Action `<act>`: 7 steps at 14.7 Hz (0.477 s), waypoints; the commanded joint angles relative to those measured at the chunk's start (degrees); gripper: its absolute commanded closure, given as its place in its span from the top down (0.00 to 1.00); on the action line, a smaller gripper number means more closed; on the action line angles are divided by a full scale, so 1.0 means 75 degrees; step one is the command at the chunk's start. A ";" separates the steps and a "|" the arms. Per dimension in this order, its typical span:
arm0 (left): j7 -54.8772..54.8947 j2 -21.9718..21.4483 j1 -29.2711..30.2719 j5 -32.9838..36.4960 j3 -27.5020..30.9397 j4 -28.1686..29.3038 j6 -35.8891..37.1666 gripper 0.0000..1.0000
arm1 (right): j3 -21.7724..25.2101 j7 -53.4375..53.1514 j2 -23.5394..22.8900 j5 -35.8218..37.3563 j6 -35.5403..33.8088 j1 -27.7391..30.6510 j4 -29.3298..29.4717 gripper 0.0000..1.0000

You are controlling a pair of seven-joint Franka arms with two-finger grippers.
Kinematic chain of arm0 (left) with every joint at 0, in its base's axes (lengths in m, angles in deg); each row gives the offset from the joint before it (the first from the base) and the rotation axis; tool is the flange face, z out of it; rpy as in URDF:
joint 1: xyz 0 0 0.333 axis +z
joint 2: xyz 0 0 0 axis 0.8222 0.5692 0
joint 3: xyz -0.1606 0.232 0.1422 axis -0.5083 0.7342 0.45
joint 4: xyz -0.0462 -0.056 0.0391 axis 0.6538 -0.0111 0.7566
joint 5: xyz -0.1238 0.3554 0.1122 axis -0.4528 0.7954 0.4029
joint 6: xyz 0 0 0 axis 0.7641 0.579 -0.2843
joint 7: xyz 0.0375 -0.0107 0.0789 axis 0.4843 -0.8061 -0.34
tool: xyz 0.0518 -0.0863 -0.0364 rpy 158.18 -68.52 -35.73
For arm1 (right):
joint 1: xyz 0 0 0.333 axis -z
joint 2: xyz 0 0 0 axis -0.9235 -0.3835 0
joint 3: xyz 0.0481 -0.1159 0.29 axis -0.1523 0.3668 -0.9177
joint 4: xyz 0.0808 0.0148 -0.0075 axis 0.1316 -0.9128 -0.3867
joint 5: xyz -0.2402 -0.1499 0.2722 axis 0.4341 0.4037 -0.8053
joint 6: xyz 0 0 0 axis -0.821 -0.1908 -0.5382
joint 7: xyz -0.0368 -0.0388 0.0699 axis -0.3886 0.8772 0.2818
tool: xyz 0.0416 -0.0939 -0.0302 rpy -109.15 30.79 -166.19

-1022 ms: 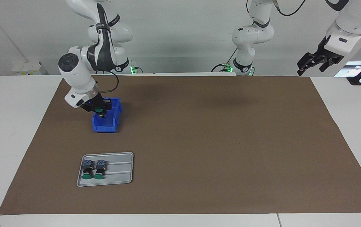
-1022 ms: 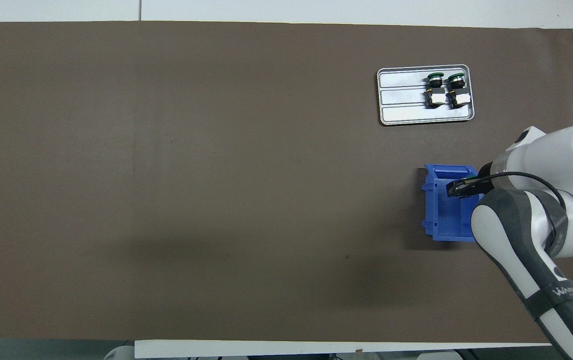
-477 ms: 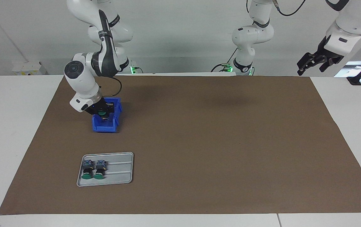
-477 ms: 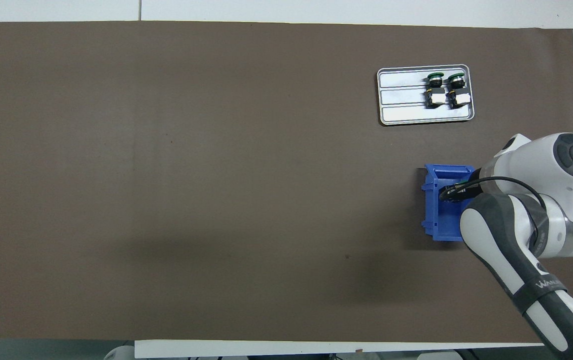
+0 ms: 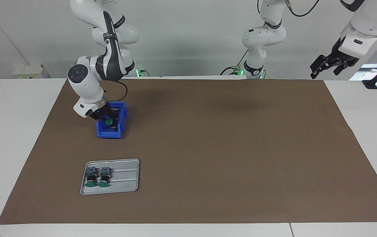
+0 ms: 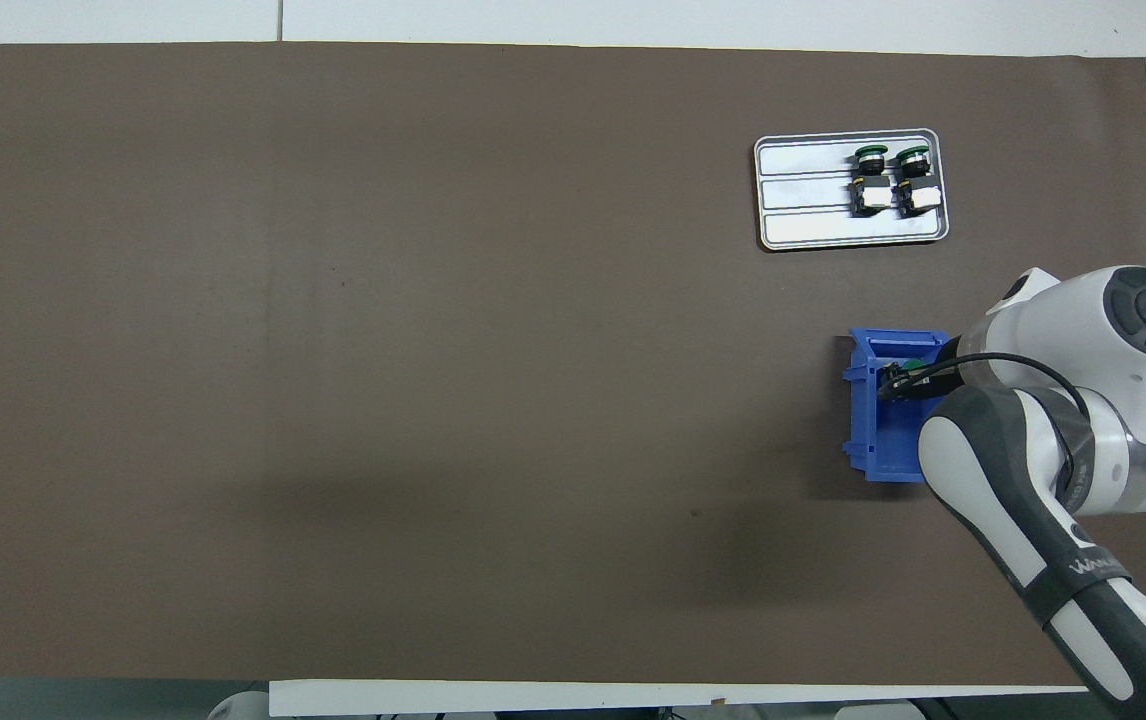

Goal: Place and press button with both arms
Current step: 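Open the right gripper to drop the button into the bin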

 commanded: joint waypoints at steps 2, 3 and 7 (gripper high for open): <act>0.0042 -0.0132 0.0173 0.0069 -0.0146 0.0116 -0.0018 1.00 | -0.0073 -0.0056 -0.0051 0.0009 -0.0608 0.0048 0.0707 0.64; 0.0042 -0.0132 0.0173 0.0069 -0.0146 0.0116 -0.0018 1.00 | -0.0073 -0.0044 -0.0028 0.0009 -0.0866 0.0048 0.0965 0.69; 0.0042 -0.0132 0.0173 0.0069 -0.0146 0.0116 -0.0018 1.00 | -0.0154 -0.0068 0.0054 0.0009 -0.2038 0.0036 0.2241 0.81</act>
